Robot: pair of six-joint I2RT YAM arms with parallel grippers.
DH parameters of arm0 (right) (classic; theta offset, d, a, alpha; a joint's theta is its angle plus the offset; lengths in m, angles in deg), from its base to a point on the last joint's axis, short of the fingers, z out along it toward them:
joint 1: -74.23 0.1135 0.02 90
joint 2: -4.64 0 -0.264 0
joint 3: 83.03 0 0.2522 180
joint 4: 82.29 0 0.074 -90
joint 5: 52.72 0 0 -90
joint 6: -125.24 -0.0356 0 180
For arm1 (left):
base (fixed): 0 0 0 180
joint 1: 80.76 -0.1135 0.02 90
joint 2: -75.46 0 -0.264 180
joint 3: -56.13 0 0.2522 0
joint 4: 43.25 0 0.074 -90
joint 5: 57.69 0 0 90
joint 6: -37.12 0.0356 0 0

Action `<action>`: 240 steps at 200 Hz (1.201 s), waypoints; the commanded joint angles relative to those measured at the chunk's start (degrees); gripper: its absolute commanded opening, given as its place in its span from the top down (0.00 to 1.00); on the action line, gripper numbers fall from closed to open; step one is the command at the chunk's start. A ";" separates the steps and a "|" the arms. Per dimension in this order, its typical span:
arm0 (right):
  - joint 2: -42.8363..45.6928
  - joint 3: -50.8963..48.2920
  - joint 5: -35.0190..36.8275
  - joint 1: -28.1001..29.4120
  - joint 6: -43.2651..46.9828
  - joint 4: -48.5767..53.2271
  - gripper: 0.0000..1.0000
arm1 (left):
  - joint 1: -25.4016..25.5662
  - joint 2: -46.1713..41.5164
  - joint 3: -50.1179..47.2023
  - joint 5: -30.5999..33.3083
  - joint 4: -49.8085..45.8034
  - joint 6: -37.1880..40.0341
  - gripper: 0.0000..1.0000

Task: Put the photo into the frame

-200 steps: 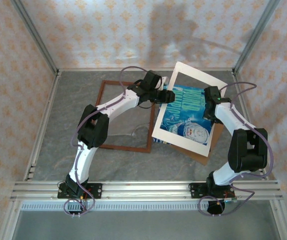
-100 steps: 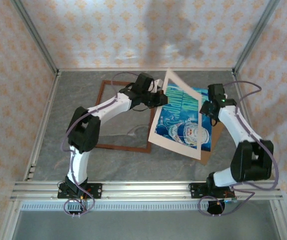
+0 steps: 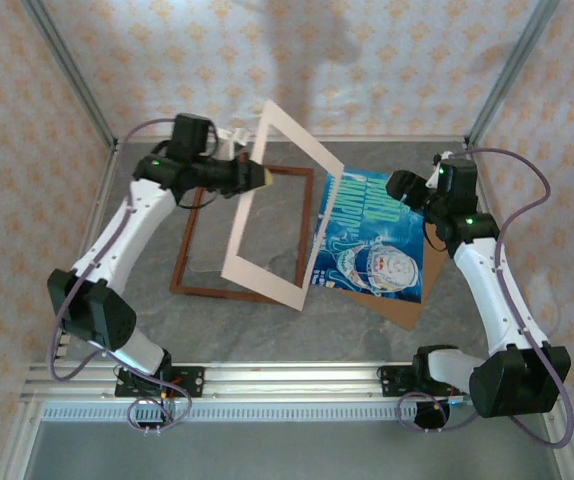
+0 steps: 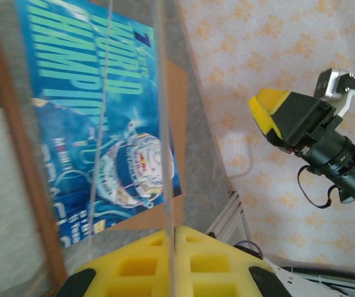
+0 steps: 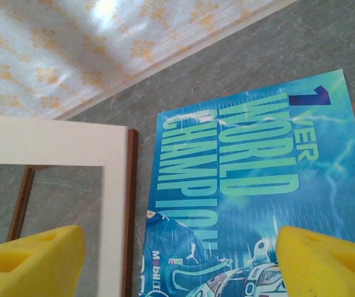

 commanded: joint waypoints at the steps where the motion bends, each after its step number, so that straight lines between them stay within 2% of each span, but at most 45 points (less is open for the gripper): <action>1: -0.95 -1.09 -0.74 0.27 -1.01 -2.44 0.20 | -7.71 0.31 -0.14 -0.68 -15.18 9.41 1.00; 24: -3.79 -1.20 -1.30 0.27 -1.73 -2.64 0.21 | -12.69 5.22 1.04 4.87 -21.66 15.94 1.00; 54: -5.01 -1.55 -1.10 0.35 -1.66 -2.84 0.21 | -13.21 14.32 6.48 12.33 -27.75 21.80 1.00; 75: -4.91 -1.92 -1.21 0.36 -1.58 -2.92 0.22 | -13.73 19.19 11.11 16.24 -29.34 22.08 1.00; 120: -5.30 -2.34 -1.27 0.36 -1.53 -3.30 0.22 | -14.34 23.53 13.58 18.34 -25.83 18.42 1.00; 186: -5.89 -2.34 -0.86 0.36 -1.11 -3.21 0.22 | -18.55 21.90 9.91 17.51 -20.15 14.22 1.00; 216: -6.64 -2.08 -1.09 0.36 -1.20 -3.14 0.22 | -18.00 23.89 8.99 15.25 -18.20 13.51 1.00; 240: -6.48 -2.16 -0.90 0.36 -1.17 -2.84 0.22 | -16.23 26.85 12.30 15.96 -21.78 16.02 1.00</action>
